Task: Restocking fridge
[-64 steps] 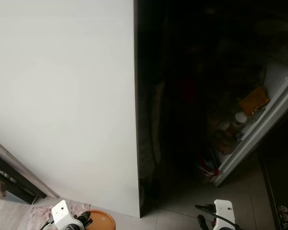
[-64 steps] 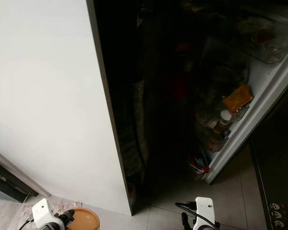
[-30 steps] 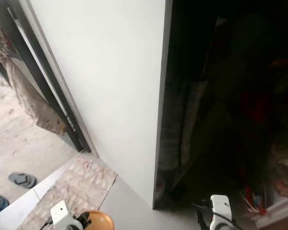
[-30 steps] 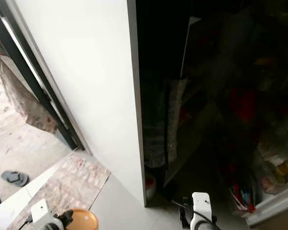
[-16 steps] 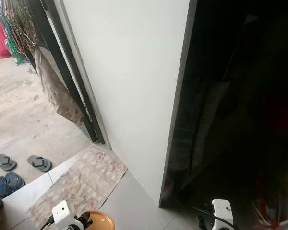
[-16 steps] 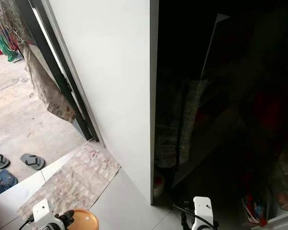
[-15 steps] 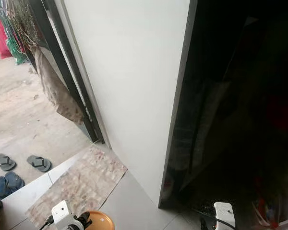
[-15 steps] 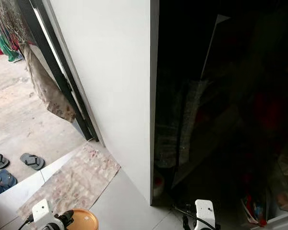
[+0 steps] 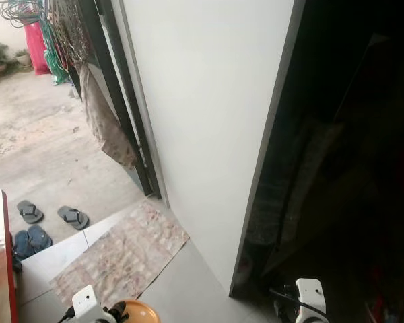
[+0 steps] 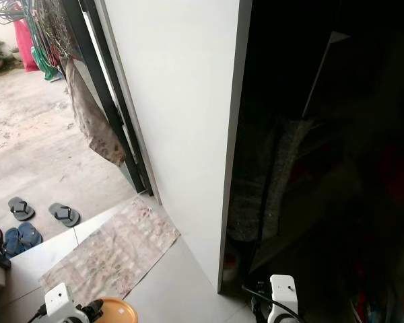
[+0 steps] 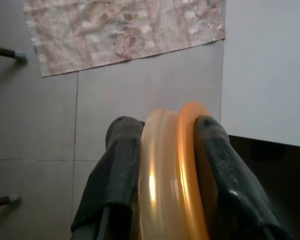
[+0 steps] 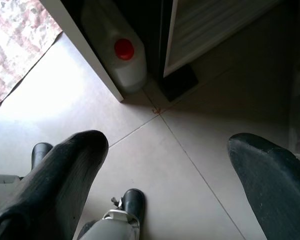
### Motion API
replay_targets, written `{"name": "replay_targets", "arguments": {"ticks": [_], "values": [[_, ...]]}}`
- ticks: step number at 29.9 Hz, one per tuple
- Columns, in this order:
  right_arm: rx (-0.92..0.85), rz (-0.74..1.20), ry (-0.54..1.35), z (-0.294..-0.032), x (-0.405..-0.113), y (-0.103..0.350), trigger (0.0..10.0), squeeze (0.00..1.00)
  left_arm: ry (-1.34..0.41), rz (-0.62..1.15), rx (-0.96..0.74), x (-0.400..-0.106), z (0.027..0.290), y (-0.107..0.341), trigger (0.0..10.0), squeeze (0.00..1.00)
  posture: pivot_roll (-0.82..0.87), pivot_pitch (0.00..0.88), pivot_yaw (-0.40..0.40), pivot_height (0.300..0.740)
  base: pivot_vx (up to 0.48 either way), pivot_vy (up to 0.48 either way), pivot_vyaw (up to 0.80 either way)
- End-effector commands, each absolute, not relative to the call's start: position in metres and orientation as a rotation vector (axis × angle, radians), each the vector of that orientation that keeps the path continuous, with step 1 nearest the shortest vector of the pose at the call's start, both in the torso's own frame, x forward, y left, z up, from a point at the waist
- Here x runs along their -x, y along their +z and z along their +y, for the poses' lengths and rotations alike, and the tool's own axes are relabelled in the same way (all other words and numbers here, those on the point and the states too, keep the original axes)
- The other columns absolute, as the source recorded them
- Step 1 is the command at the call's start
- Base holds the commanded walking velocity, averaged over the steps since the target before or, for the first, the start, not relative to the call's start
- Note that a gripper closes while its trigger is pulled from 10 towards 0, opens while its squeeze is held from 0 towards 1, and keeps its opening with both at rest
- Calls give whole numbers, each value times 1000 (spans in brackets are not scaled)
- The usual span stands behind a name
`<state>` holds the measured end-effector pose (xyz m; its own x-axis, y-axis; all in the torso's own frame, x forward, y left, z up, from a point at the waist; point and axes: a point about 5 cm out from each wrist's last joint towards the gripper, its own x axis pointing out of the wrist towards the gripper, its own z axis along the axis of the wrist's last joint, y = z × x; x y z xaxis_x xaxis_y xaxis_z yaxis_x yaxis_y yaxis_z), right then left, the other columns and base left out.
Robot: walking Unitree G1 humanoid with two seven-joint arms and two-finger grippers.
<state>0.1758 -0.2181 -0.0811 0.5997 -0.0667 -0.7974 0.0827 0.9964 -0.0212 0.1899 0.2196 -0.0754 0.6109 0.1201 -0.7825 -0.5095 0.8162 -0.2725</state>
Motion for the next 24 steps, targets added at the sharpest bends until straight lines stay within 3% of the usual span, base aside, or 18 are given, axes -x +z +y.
{"name": "replay_targets", "arguments": {"ticks": [1, 7, 24], "values": [[-23, 922, -68, -212, -178, -81, 10000, 0, 370, 888, 502, -183, 217, -80, 10000, 0, -25, 30, 17, 740, 0, -240, 0], [-24, 925, -72, -212, -177, -82, 10000, 0, 370, 889, 501, -183, 217, -80, 10000, 0, -25, 45, 17, 740, 0, 0, 0], [-21, 922, -75, -214, -178, -81, 10000, 0, 370, 892, 495, -182, 217, -80, 10000, 0, -28, 51, 18, 740, 0, -321, 0]]}}
